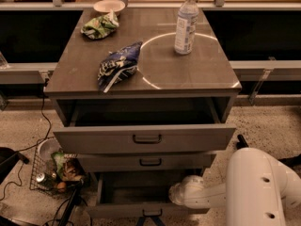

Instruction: Open bottom drawer

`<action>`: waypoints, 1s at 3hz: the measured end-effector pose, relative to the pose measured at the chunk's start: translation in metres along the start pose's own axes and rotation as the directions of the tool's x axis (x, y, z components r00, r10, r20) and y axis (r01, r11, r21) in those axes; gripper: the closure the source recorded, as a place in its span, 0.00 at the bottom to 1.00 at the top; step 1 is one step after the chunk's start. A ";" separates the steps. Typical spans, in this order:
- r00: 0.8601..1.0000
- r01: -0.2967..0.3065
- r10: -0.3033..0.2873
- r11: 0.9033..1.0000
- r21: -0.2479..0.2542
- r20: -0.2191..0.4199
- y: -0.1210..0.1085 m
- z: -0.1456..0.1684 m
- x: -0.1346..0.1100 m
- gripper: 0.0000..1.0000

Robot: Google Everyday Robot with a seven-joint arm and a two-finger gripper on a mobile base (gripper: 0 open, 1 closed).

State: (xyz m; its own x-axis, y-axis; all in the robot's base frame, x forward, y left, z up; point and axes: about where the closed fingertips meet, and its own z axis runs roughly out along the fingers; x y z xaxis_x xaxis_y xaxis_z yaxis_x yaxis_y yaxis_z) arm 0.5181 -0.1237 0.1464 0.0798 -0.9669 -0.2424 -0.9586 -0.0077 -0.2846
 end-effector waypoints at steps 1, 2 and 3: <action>0.999 -0.007 0.009 0.998 -0.055 0.037 0.023 0.008 0.002 1.00; 0.998 -0.004 0.010 0.996 -0.092 0.068 0.039 0.006 -0.002 1.00; 0.988 0.056 -0.019 0.969 -0.241 0.152 0.098 -0.018 -0.020 1.00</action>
Offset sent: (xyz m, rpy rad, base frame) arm -0.1059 0.0022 -0.0186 0.2074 0.2947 0.1382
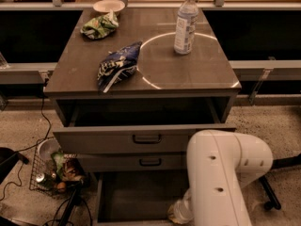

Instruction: Open bottom drawer

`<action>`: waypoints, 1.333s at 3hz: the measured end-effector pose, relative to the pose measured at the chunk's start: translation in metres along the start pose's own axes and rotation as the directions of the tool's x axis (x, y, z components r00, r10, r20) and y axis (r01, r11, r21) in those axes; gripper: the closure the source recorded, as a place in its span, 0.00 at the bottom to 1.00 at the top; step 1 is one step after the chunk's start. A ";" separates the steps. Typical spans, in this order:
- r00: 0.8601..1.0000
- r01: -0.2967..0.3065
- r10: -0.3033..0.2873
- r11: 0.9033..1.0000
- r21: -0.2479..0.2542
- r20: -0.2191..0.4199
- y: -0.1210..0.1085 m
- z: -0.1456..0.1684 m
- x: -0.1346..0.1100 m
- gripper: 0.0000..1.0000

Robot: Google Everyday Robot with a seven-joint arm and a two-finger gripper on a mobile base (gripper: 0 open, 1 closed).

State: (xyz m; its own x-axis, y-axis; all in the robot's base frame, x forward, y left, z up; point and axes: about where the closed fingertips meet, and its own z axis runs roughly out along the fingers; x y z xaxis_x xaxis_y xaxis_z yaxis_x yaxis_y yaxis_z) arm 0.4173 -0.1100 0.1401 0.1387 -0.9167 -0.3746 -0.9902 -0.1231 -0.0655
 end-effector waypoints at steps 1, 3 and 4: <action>1.000 0.011 -0.011 1.000 -0.028 0.015 0.011 -0.001 -0.006 1.00; 1.000 0.012 -0.011 0.999 -0.032 0.018 0.013 0.001 -0.007 0.51; 1.000 0.012 -0.011 0.999 -0.034 0.019 0.014 0.002 -0.008 0.28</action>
Offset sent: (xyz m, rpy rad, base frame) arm -0.0116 0.0033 0.0026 0.0109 0.0234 0.0216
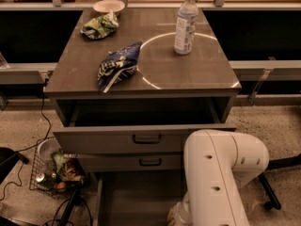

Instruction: Open bottom drawer

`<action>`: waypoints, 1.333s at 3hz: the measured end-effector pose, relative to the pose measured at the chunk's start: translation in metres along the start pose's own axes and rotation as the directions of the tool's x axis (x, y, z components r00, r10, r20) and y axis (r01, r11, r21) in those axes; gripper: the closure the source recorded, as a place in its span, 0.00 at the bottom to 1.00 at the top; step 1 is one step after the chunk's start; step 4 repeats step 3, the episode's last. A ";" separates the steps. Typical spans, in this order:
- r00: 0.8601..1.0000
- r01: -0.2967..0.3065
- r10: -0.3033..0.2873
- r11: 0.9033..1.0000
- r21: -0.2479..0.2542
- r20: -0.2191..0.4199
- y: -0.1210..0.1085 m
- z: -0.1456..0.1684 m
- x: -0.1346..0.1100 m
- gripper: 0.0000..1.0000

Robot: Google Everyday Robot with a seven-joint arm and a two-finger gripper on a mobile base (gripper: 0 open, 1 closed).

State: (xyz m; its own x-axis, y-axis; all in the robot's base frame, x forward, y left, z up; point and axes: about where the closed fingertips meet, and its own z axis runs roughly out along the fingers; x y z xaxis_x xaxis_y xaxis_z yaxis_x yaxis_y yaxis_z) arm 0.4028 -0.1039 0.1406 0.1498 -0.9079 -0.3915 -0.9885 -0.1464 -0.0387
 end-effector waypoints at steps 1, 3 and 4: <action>1.000 0.000 0.000 1.000 -0.002 0.001 0.001 0.001 -0.001 0.05; 1.000 0.000 0.000 1.000 -0.003 0.002 0.001 0.002 -0.001 0.00; 1.000 0.000 0.000 1.000 -0.003 0.002 0.001 0.002 -0.001 0.00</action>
Offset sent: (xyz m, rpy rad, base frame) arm -0.0008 0.0007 -0.0005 0.0008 0.0015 0.0007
